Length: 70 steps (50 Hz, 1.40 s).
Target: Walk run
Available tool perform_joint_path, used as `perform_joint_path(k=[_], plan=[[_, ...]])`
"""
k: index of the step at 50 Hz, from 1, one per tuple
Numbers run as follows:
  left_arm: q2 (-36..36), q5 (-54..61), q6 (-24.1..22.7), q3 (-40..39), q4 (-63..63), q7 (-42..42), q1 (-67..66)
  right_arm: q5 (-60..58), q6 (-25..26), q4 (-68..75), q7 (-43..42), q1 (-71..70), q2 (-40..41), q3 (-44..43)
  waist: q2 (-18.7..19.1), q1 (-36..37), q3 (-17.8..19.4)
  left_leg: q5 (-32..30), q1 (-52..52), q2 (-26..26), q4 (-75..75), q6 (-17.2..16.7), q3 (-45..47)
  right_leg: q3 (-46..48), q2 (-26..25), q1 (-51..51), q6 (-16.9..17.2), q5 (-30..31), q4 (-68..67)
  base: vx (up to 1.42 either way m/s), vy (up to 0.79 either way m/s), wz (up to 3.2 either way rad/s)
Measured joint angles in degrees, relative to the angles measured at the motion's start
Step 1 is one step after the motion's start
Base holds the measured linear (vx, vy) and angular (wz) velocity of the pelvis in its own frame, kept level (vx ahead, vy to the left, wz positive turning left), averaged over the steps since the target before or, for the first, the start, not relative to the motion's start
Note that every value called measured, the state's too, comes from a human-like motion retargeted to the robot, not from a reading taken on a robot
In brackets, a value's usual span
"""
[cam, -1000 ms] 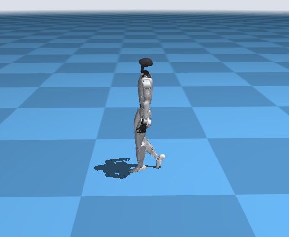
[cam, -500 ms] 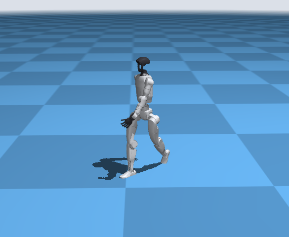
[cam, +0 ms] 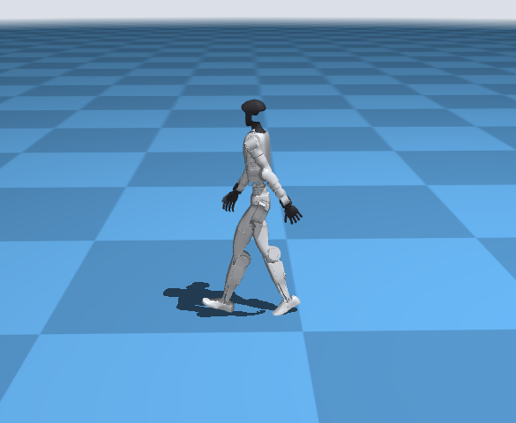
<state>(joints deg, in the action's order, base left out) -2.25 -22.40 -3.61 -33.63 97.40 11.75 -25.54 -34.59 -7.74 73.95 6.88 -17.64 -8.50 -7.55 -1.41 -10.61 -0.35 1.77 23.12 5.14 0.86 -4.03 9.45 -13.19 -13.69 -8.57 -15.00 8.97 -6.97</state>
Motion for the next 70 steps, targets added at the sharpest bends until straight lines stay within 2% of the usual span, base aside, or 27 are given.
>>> perform_joint_path(k=[2,4,5,7,8,10,13,14,17,20,25,27,28,30,34,37,40,42,43,49,52,56,60,62,66,68,70], plan=[[-0.8,-1.6,-0.3,0.3,0.0,-0.3,0.0,2.6,0.8,2.9,-0.3,2.0,0.0,-1.3,-0.2,2.2,-0.6,-2.7,0.2,0.6,-3.3,3.4,-3.8,2.4,0.6,-1.4,0.8,4.9,-1.0,1.05,-0.13,-0.85],[-2.1,-2.3,-0.6,0.4,0.0,-0.7,0.3,3.7,2.6,7.1,0.2,4.3,0.1,-3.2,-1.2,6.3,-1.7,-4.8,0.0,-1.0,-7.2,3.3,-2.0,2.3,1.4,-2.2,4.5,12.4,-4.1,1.3,-0.11,-1.76],[-2.8,-2.3,-0.8,0.6,0.0,-0.8,0.5,3.6,3.8,9.5,0.7,5.6,0.2,-4.5,-1.8,9.1,-2.4,-7.3,-0.1,-2.6,-8.7,3.0,1.0,1.9,1.9,-2.2,7.6,16.9,-6.4,1.21,-0.08,-1.5],[-3.8,-0.7,-0.4,1.1,0.0,-0.1,1.6,2.5,6.6,14.1,0.2,8.6,0.3,-5.6,-4.4,7.1,-3.4,-3.9,-2.0,0.5,-12.4,7.4,0.4,5.1,4.6,1.9,17.0,21.0,-20.8,1.26,-0.04,-0.47],[-4.6,0.4,0.5,1.4,0.0,0.5,3.0,2.6,7.9,16.5,-0.5,9.8,0.2,-5.3,-6.0,6.0,-3.2,-1.9,-2.7,2.5,-14.7,8.2,-0.1,5.8,5.9,4.8,22.0,21.0,-30.9,1.12,-0.06,-0.31],[-6.3,2.8,3.0,2.9,0.0,1.0,7.2,3.1,9.2,20.8,-1.2,11.5,-0.4,-5.3,-6.5,5.8,-2.7,0.6,-5.6,1.8,-16.3,9.1,5.2,8.2,7.5,9.4,27.6,21.0,-43.7,1.0,-0.07,-0.54],[-8.5,5.8,4.0,6.3,0.0,-0.3,15.7,2.0,9.1,23.3,1.0,16.4,-0.4,-6.1,1.9,4.8,-3.5,0.8,-10.7,-5.3,-11.2,8.8,2.0,19.4,4.4,14.2,17.6,18.9,-36.7,0.8,-0.06,-0.29],[-9.0,6.1,3.6,7.4,-0.7,-0.6,18.8,1.3,8.7,23.3,1.8,18.3,-0.6,-6.4,3.4,4.1,-3.5,0.8,-11.7,-6.2,-10.4,8.5,1.0,21.1,4.1,16.4,16.5,16.2,-35.9,0.76,-0.09,0.14],[-10.1,6.4,1.3,10.8,-5.4,0.3,27.4,-0.7,6.8,23.0,2.7,23.3,-1.1,-6.7,5.2,-0.1,-2.9,1.4,-15.2,-5.3,-8.3,8.3,-2.3,20.8,3.7,24.3,17.6,8.0,-34.3,0.8,-0.1,0.87],[-11.0,6.6,-1.6,13.4,-11.9,3.2,34.5,-3.1,6.2,22.8,1.3,27.2,-1.7,-6.4,4.9,-4.1,-2.8,2.8,-19.5,-2.3,-5.7,8.9,-3.8,20.0,7.3,31.1,19.0,1.3,-26.9,0.78,-0.12,0.57],[-14.6,6.6,-5.6,13.8,-20.4,5.7,44.1,-6.3,8.8,23.4,1.0,30.2,-1.4,-8.7,2.4,-8.2,-1.8,6.7,-28.0,2.2,-3.1,8.7,-3.6,27.1,18.6,36.0,18.5,-1.0,-7.0,0.71,-0.2,0.07],[-15.7,7.2,-7.2,13.8,-22.6,5.1,46.3,-5.8,10.0,23.4,2.1,30.8,-1.0,-10.2,2.9,-9.3,-1.5,8.0,-30.4,2.2,-3.2,7.7,-4.5,25.0,17.9,37.9,19.0,-2.5,0.5,0.76,-0.25,-0.05],[-16.0,7.8,-8.1,13.9,-23.3,4.7,47.1,-5.1,10.2,23.4,2.7,30.7,-0.8,-10.8,3.3,-9.4,-1.6,8.3,-31.4,2.0,-3.3,6.9,-4.1,23.5,17.2,38.6,20.8,-4.0,3.8,0.9,-0.34,-0.21],[-16.3,9.4,-9.9,14.3,-24.1,3.6,47.8,-3.5,10.0,23.4,3.7,30.9,-0.4,-11.9,4.2,-10.0,-1.7,7.7,-33.1,1.4,-4.1,5.2,-4.0,26.4,17.1,39.0,22.4,-5.4,7.6,0.99,-0.4,-0.12],[-15.1,10.5,-12.3,14.9,-22.4,3.7,45.8,-0.6,8.6,23.4,4.6,29.6,0.1,-14.1,5.9,-11.9,-3.1,-0.9,-35.0,0.3,-7.8,-0.2,-5.0,29.6,16.2,37.7,15.2,-6.0,2.2,0.93,-0.39,0.17],[-13.4,7.0,-12.6,15.4,-19.4,6.7,41.1,0.8,6.9,23.4,4.8,28.6,0.0,-15.2,6.8,-14.5,-4.5,-16.5,-35.5,-1.4,-13.9,-5.6,-4.5,26.4,15.8,35.6,12.8,-1.8,-0.6,0.97,-0.46,0.49],[-11.8,0.4,-14.2,16.9,-16.2,5.7,34.6,1.9,7.3,22.3,5.3,25.2,-0.4,-15.4,5.0,-13.9,-4.0,-30.5,-31.4,-0.8,-29.0,-7.7,-3.4,23.2,16.3,31.4,9.8,-5.5,-4.3,0.98,-0.49,-0.4],[-11.1,-5.6,-13.6,17.0,-13.5,2.4,30.8,2.9,8.1,20.6,4.9,21.8,-0.4,-14.4,4.4,-13.3,-2.1,-31.8,-26.3,-2.7,-44.2,-5.0,-2.0,23.2,15.0,27.0,9.5,-6.6,-3.5,0.93,-0.4,-0.89],[-10.6,-8.3,-12.7,17.4,-12.4,1.3,29.1,3.7,8.1,19.4,4.5,20.0,-0.6,-13.9,2.5,-12.5,-2.7,-31.8,-24.9,-0.3,-44.3,-3.2,-1.1,22.1,16.5,25.5,9.6,-6.9,-2.7,0.9,-0.35,-0.91],[-5.8,-19.0,-6.5,14.9,-8.5,-2.4,15.8,5.0,5.5,9.4,2.8,11.5,-1.7,-8.1,-0.5,-6.7,-1.9,-12.2,-9.7,-0.6,-49.7,4.6,1.7,17.3,15.0,16.8,9.2,-8.2,1.3,0.82,-0.26,-1.1],[-3.5,-16.7,-5.5,11.2,-5.8,-0.7,10.1,3.9,3.9,4.2,1.8,8.3,-3.0,-5.1,-0.4,-3.1,-1.0,-7.0,-3.9,-1.6,-39.9,5.5,2.7,16.2,12.4,13.8,8.0,-9.2,2.6,0.79,-0.18,-1.23],[-1.3,-11.5,-1.8,6.1,-1.7,2.9,5.4,2.8,2.9,0.4,-0.8,4.6,-5.2,-2.8,0.9,0.9,1.0,-4.7,-0.4,-4.7,-21.3,8.4,11.0,15.7,8.6,8.8,6.9,-11.9,3.6,0.82,-0.09,-0.8],[-0.7,-7.5,1.6,3.1,0.0,3.7,2.9,2.0,3.5,0.0,-2.2,3.2,-5.9,-3.1,1.1,2.0,1.7,1.2,2.2,-0.9,-4.6,5.6,13.1,18.7,6.9,3.4,7.6,-14.3,4.3,0.93,-0.11,0.06],[-0.9,-6.2,2.9,3.0,0.0,3.4,2.7,2.5,3.8,1.2,-2.1,3.7,-5.6,-4.0,0.4,2.4,1.4,1.8,1.8,1.3,-1.3,7.3,13.8,20.3,6.7,1.6,8.7,-13.4,3.6,1.05,-0.13,0.37],[-1.5,-6.3,2.0,1.0,0.0,2.1,4.5,2.7,3.8,6.2,-0.6,6.5,-3.8,-5.7,-1.8,7.7,-0.1,-1.4,0.7,0.8,-5.8,11.4,13.1,20.9,7.9,-1.0,13.7,-4.1,-0.2,1.07,-0.14,-0.59],[-1.8,-6.9,-1.1,-2.3,0.0,1.6,6.0,1.3,3.4,9.8,0.0,8.7,-3.0,-6.4,-2.8,10.0,-1.7,-4.6,-0.2,0.3,-7.4,13.0,14.2,23.5,9.8,-1.4,19.3,5.6,-3.7,1.17,-0.07,-0.6],[-1.8,-5.8,-4.6,-6.0,-0.5,2.2,7.6,-0.6,2.6,13.3,-1.3,11.4,-2.2,-6.0,-2.9,10.0,-3.5,-3.1,-0.5,0.9,-10.0,15.8,8.8,24.0,10.8,0.1,25.6,16.1,-9.9,1.34,0.02,0.05]])
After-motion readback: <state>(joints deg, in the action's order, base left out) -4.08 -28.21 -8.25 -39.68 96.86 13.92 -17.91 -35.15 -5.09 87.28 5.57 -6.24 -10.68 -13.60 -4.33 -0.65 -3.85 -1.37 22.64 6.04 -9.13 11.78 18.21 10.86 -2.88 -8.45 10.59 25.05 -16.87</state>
